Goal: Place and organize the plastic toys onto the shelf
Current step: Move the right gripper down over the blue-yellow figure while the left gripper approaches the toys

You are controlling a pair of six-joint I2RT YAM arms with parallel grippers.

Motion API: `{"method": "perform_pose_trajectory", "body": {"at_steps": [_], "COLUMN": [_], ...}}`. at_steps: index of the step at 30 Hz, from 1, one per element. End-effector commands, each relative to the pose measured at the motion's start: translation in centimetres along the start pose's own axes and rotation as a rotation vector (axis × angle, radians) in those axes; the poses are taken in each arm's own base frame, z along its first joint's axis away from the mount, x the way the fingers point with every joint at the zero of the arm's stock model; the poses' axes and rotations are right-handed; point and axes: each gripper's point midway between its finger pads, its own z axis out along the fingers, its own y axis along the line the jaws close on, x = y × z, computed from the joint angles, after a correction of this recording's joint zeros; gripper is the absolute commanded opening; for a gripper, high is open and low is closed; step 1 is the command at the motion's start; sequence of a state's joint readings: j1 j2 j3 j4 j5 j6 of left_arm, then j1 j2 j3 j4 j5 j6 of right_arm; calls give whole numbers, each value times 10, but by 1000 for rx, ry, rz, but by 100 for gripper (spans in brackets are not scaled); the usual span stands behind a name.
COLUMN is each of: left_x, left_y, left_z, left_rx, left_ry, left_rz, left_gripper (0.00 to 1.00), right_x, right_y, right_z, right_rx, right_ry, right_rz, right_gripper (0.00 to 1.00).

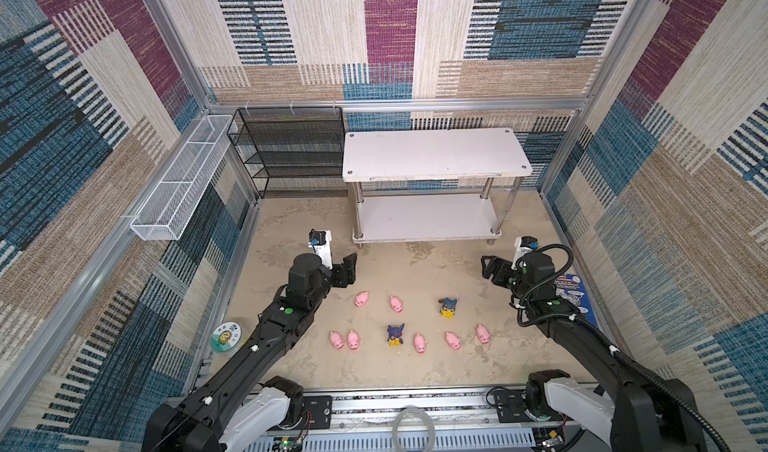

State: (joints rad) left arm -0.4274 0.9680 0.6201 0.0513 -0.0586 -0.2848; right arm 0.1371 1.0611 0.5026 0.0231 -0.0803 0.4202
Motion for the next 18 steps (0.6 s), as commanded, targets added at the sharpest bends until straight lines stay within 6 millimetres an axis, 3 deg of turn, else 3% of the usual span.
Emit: {"method": "perform_pose_trajectory", "body": {"at_steps": [1,11,18], "left_x": [14,47,56], "left_y": [-4,-42,-56], "left_z": [-9,-32,-43], "left_rx": [-37,-21,-83], "left_ry": [70,173,208], "left_rz": [22,140,304], "left_gripper": [81,82,82], "right_x": [9,48,71], "right_y": [16,81,94], "right_z": [2,-5,-27], "right_rx": [-42,-114,-114], "right_ry": [53,144,154], "right_rz": [-34,-166,-195], "right_gripper": [92,94,94]}}
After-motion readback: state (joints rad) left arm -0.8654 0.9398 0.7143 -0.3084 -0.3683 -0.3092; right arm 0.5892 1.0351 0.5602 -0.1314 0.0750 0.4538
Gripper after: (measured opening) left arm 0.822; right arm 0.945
